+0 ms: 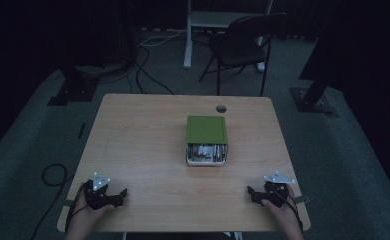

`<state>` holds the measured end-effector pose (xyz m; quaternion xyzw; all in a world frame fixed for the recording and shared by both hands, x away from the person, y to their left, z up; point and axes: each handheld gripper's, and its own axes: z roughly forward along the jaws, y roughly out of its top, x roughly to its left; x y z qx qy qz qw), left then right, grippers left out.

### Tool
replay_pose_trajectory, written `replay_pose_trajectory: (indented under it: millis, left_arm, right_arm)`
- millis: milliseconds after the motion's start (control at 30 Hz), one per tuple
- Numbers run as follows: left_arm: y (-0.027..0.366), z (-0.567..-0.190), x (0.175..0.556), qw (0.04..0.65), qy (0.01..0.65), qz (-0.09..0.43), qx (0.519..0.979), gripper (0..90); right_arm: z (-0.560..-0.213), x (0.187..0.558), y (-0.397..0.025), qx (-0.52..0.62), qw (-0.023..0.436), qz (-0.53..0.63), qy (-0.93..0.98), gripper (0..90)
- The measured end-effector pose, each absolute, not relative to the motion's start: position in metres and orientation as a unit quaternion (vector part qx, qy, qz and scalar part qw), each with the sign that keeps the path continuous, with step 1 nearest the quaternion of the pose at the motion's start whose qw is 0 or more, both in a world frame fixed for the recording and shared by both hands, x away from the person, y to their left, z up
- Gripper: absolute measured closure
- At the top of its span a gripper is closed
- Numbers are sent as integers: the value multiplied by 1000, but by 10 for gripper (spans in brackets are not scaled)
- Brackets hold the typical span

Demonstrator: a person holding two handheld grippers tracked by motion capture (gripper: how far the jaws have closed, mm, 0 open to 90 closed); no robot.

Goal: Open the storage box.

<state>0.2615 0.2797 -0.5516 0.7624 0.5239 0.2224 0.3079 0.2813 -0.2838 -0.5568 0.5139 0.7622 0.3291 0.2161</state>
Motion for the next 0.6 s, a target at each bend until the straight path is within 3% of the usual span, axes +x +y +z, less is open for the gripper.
replay_pose_trajectory:
  millis: [467, 600]
  left_arm:
    - [278, -552, 262, 310, 512, 218, 771, 107]
    - [273, -551, 261, 303, 491, 244, 779, 107]
  right_arm:
    - [-557, 281, -284, 514, 216, 329, 762, 110]
    - [-557, 281, -284, 514, 216, 329, 762, 110]
